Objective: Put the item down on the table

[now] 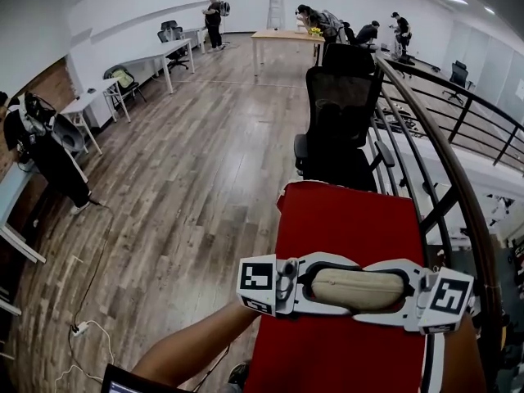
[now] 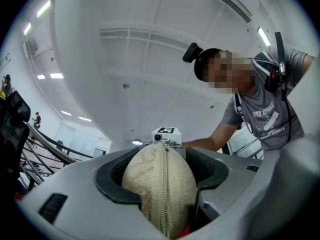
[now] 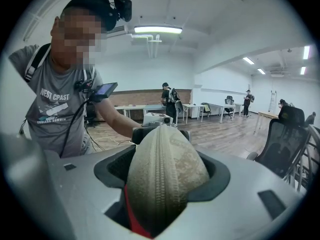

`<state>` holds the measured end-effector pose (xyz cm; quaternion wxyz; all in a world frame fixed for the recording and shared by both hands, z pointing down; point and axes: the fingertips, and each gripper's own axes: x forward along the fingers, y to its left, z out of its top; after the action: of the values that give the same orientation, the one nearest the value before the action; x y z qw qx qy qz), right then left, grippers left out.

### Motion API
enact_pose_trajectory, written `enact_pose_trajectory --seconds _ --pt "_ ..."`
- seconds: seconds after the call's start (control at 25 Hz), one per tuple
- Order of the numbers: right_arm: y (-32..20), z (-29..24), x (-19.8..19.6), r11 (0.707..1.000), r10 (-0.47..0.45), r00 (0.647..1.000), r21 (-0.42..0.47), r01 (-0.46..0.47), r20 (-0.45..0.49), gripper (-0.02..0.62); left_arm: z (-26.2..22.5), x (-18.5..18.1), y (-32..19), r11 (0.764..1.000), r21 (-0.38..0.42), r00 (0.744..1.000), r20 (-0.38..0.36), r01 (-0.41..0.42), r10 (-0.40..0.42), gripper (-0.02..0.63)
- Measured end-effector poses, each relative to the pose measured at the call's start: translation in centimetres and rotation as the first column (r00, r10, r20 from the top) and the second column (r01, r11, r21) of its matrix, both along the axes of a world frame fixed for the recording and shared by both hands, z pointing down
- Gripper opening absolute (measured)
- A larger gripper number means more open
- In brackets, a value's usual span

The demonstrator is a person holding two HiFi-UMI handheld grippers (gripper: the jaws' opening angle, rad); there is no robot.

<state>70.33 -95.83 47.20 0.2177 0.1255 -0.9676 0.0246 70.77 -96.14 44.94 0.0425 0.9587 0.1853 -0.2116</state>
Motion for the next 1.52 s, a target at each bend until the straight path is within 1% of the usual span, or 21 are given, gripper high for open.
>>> enact_pose_trajectory --seconds 0.32,0.52,0.68,0.8,1.12,1.28,1.4,1.52 --pt "-2.6 4.5 1.2 0.999 0.012 1.000 -0.035 -0.012 0.023 0.285 4.5 1.4 -2.6 1.000 -0.022 0.999 0.033 -0.005 0.006 0.291" --pt "-4.0 7.4 1.5 0.999 0.021 1.000 -0.044 -0.020 0.014 0.285 7.2 1.4 -3.8 1.000 -0.021 0.998 0.063 -0.006 0.007 0.291" --pt "-5.3 8.7 0.8 0.999 0.009 1.000 -0.041 -0.008 0.030 0.285 8.7 0.9 -5.1 1.000 -0.019 0.997 0.079 0.001 0.001 0.291" --pt "-5.7 9.8 0.1 0.998 0.005 1.000 -0.057 -0.004 0.020 0.285 9.7 0.2 -5.6 1.000 -0.021 0.996 0.089 0.006 -0.004 0.291" --pt "-7.0 12.1 -1.0 0.997 -0.013 0.999 -0.075 0.016 0.032 0.285 12.1 -0.8 -7.0 0.999 -0.038 0.995 0.101 0.028 -0.024 0.291" --pt "-7.6 12.5 -1.9 0.998 -0.026 0.997 -0.063 0.031 0.077 0.285 13.1 -1.3 -7.5 0.999 -0.040 0.994 0.106 0.033 -0.029 0.291" --pt "-7.9 13.7 -1.9 0.996 -0.021 0.999 -0.086 0.025 0.045 0.285 13.8 -1.5 -7.9 0.999 -0.043 0.994 0.108 0.034 -0.030 0.291" --pt "-8.3 14.0 -1.9 0.996 -0.020 0.999 -0.091 0.024 0.046 0.285 14.1 -1.5 -8.3 0.998 -0.046 0.993 0.111 0.035 -0.030 0.291"
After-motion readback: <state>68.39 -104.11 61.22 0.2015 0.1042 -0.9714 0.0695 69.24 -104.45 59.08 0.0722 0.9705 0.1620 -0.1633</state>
